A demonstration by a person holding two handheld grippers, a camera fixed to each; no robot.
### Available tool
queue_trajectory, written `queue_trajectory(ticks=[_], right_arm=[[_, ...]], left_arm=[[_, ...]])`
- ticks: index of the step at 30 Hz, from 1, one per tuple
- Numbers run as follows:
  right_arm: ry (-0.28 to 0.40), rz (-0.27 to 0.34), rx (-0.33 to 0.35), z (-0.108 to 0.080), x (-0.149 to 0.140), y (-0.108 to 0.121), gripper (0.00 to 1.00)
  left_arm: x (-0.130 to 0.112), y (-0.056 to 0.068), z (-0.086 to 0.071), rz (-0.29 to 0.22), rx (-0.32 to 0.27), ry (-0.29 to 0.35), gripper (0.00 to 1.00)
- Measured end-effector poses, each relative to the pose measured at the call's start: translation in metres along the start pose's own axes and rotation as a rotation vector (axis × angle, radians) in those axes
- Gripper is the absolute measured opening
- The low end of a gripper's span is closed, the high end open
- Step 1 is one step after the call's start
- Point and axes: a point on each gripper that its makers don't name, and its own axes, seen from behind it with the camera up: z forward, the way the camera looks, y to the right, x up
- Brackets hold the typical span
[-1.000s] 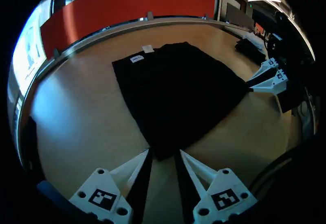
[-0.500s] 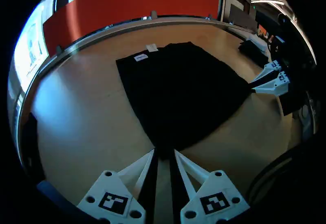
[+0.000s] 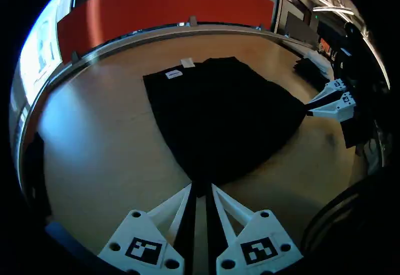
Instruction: Fold towel
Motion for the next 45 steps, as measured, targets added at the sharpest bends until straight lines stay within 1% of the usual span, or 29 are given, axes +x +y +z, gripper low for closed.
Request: queue_trajectory(ticks=[6,12,19,26,34,41,45], right_arm=[[0.017,-0.028,-0.012,-0.011,0.015,0.001,0.13],[0.049,-0.026,-0.018,-0.031,0.037,0.001,0.13],[0.082,-0.025,-0.02,-0.058,0.062,0.001,0.13],[0.098,-0.03,-0.005,-0.083,0.08,-0.002,0.13],[0.097,-0.019,0.015,-0.106,0.088,-0.007,0.13],[0.093,-0.023,0.025,-0.121,0.09,-0.011,0.13],[0.093,-0.023,0.025,-0.126,0.091,-0.011,0.13]], left_arm=[[0.016,0.0,-0.011,-0.033,0.0,0.02,0.12],[0.034,0.0,-0.027,-0.061,0.005,0.035,0.12],[0.055,0.005,-0.051,-0.104,-0.005,0.062,0.12],[0.073,0.011,-0.079,-0.128,-0.011,0.09,0.12],[0.084,0.018,-0.105,-0.153,-0.022,0.107,0.12],[0.087,0.024,-0.119,-0.166,-0.028,0.106,0.12],[0.09,0.028,-0.124,-0.17,-0.031,0.113,0.12]])
